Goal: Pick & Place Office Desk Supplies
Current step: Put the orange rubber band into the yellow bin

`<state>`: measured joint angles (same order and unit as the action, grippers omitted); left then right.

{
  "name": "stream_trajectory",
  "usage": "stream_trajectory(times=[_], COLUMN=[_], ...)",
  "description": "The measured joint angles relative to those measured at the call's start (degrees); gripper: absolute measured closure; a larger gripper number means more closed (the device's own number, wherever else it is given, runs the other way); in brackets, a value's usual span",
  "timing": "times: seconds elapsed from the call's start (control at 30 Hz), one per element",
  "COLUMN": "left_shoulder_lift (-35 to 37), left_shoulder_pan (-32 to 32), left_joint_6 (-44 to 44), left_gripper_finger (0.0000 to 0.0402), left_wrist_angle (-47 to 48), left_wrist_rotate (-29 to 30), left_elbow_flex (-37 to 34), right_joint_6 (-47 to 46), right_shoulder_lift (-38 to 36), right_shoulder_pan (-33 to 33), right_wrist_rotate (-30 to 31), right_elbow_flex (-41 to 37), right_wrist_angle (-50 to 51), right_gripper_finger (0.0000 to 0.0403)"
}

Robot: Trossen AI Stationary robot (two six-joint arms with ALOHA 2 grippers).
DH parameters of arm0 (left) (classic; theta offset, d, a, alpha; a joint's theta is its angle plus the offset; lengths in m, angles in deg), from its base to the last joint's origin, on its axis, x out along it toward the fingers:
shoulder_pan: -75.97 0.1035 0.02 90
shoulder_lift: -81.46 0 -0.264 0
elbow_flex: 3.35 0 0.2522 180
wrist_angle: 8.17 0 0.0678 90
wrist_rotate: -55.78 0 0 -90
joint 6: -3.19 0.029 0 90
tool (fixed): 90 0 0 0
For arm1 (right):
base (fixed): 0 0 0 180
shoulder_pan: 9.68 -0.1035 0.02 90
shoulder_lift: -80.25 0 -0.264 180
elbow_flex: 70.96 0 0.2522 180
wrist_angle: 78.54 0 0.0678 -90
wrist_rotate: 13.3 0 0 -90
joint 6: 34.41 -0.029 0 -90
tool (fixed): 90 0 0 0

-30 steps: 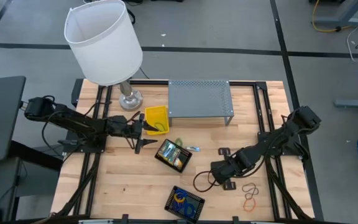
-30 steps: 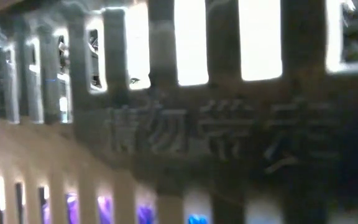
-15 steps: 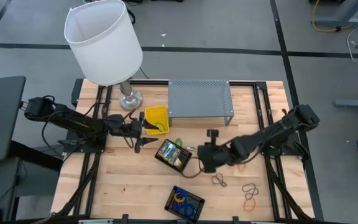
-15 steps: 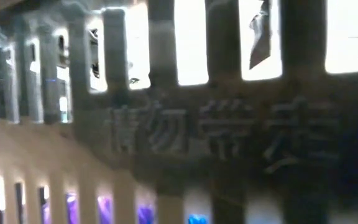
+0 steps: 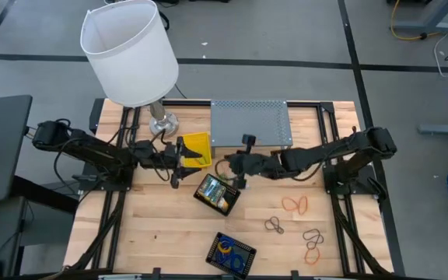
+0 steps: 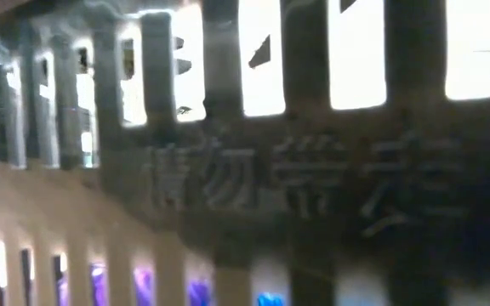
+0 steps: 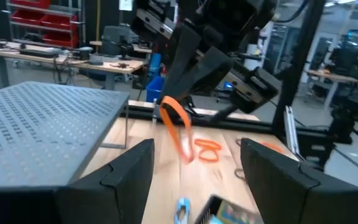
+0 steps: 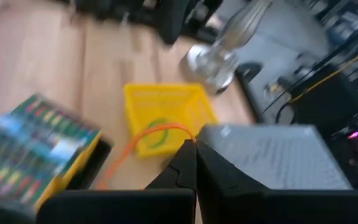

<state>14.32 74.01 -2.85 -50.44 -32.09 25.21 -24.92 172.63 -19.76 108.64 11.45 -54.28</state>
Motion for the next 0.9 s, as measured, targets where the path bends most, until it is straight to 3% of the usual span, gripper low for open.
stream_trajectory(times=[0.13,0.7,0.8,0.9], left_shoulder_lift=[-3.8,-17.5,-17.6,-17.6], left_shoulder_pan=[0.1,2.2,3.2,3.6], left_joint_6=[0.4,-0.1,-0.4,-0.1], left_gripper_finger=[0.0157,0.0158,0.0175,0.0224], left_wrist_angle=[0.3,4.0,6.5,8.7], left_wrist_rotate=[3.1,1.1,1.7,2.6], left_elbow_flex=[4.0,17.4,17.8,17.8], right_joint_6=[3.0,4.7,4.7,4.5], right_shoulder_lift=[0.0,-0.1,-0.1,-0.1], right_shoulder_pan=[1.7,3.1,3.1,3.1], right_wrist_rotate=[0.0,-0.2,-0.6,-0.8], right_elbow_flex=[0.0,0.0,0.0,0.0], right_wrist_angle=[-4.7,-6.8,-6.8,-6.8], right_gripper_finger=[0.0403,0.0403,0.0403,0.04])
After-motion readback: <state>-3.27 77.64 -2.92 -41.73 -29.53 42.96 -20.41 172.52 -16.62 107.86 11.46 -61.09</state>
